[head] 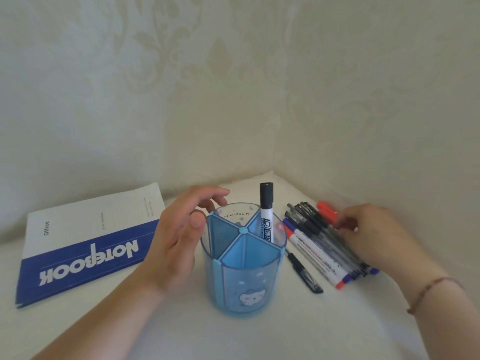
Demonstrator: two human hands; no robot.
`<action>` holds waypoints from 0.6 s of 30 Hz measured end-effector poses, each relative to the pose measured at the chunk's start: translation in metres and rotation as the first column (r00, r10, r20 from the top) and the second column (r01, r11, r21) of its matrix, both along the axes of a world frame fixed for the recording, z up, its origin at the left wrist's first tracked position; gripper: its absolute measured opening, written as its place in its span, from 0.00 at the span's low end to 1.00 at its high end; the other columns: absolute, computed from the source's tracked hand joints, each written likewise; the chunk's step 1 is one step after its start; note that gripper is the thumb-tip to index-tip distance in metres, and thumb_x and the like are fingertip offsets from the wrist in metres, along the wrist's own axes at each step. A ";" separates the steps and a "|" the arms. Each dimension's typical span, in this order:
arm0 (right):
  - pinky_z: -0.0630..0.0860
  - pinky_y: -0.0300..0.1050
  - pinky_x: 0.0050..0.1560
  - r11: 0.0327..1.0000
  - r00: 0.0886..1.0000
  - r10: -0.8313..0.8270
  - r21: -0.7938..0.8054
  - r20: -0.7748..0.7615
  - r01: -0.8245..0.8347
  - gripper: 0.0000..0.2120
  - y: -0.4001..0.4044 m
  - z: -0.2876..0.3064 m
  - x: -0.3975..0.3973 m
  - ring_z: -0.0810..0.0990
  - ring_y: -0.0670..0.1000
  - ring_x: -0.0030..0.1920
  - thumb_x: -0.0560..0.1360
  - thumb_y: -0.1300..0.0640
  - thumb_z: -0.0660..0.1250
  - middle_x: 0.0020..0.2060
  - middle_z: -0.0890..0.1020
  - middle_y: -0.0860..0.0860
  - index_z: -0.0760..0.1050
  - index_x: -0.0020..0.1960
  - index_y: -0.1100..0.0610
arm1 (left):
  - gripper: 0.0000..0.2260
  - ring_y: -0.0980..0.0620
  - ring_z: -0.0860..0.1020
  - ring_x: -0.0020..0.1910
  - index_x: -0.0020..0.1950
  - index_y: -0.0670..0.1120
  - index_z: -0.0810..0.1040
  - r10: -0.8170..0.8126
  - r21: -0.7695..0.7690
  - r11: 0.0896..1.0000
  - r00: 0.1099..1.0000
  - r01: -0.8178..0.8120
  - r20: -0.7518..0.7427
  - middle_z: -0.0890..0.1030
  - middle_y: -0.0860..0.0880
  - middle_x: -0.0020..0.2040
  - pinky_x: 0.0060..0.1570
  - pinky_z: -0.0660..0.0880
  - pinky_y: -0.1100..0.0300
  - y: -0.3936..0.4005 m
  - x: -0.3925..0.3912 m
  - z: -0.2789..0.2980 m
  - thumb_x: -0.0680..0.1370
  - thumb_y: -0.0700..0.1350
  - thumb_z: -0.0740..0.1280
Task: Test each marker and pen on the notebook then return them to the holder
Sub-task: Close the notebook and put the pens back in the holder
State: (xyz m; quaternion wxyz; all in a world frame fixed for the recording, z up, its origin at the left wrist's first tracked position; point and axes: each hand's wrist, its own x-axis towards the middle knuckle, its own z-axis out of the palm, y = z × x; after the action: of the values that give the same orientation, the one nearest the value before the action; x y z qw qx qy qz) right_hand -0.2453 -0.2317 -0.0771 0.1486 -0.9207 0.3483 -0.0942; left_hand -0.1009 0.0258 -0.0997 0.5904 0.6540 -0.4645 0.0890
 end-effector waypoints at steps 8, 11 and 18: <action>0.77 0.41 0.45 0.976 0.976 0.216 0.049 -0.037 -0.214 0.05 0.020 0.004 0.002 0.78 0.44 0.44 0.71 0.49 0.72 0.45 0.80 0.41 0.79 0.45 0.41 | 0.32 0.50 0.78 0.48 0.59 0.47 0.77 -0.006 -0.016 1.000 1.000 0.006 0.010 0.80 0.52 0.49 0.49 0.74 0.62 0.000 0.000 0.000 0.77 0.71 0.48; 0.70 0.32 0.22 0.987 0.990 0.105 0.109 0.092 -0.115 0.07 0.008 0.013 -0.005 0.76 0.41 0.34 0.75 0.59 0.67 0.43 0.81 0.41 0.79 0.44 0.48 | 0.32 0.51 0.78 0.48 0.58 0.47 0.77 -0.005 -0.031 1.000 1.000 0.005 0.021 0.79 0.52 0.48 0.48 0.75 0.63 0.000 0.001 0.000 0.77 0.71 0.48; 0.78 0.42 0.28 0.999 1.000 0.019 0.044 -0.019 -0.018 0.12 -0.004 0.004 -0.004 0.81 0.49 0.25 0.72 0.60 0.67 0.40 0.80 0.47 0.77 0.35 0.44 | 0.30 0.48 0.77 0.47 0.58 0.46 0.77 0.023 -0.053 0.998 0.997 -0.019 0.076 0.78 0.52 0.50 0.47 0.74 0.59 0.000 0.002 0.000 0.79 0.68 0.49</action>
State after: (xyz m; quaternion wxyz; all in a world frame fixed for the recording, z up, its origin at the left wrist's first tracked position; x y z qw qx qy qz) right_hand -0.2489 -0.2360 -0.0728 0.1661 -0.9213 0.3433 -0.0761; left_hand -0.0994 0.0259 -0.1001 0.5881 0.6395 -0.4772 0.1322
